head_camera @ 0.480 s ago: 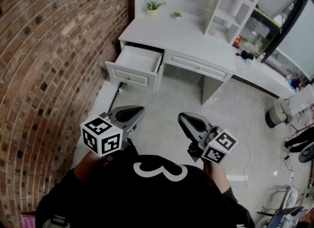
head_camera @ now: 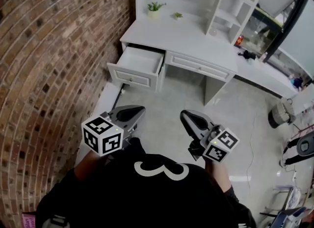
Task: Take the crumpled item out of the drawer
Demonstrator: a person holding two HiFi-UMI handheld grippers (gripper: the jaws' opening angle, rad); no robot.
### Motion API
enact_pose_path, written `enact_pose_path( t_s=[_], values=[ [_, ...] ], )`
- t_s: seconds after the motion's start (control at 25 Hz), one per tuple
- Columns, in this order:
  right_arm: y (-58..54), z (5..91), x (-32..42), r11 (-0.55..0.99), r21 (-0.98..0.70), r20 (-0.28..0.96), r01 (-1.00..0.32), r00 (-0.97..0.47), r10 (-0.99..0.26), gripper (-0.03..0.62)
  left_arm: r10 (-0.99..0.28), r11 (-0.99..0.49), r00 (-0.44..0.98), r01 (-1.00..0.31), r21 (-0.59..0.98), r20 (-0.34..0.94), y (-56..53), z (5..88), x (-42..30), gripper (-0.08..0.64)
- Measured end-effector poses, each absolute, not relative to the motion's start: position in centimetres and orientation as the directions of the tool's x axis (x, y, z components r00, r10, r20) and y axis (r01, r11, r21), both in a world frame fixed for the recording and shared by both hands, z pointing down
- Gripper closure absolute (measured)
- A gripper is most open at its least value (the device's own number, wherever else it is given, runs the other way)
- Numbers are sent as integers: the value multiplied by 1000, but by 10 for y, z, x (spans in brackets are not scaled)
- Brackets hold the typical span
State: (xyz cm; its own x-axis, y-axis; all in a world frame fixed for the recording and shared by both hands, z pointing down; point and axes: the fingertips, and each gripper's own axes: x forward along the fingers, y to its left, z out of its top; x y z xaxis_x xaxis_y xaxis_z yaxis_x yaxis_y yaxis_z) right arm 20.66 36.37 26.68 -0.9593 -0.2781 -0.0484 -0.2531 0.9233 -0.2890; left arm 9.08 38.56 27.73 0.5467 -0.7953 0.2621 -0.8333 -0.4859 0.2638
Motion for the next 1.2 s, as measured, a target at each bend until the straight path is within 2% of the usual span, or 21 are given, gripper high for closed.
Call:
enact_pose_path(
  t_s=[0.48,0.6,0.84,1.2],
  values=[
    [328,274,200,908,-316,-56,-275,-950,-307,581,-807,-489,539,-839,237,243,346,282,75,550],
    [316,279,199,905,-318,-51,-281,-949,-312,581,-809,-485,539,-838,251,235,331,286,71,482],
    [279,288,192,892,-341,-45,-296,-943,-330,581,-797,-482,541,-837,257,268,294,299,64,392],
    [200,301,164,862,-389,-16,-325,-933,-359,581,-767,-470,550,-832,293,331,209,318,33,310]
  ],
)
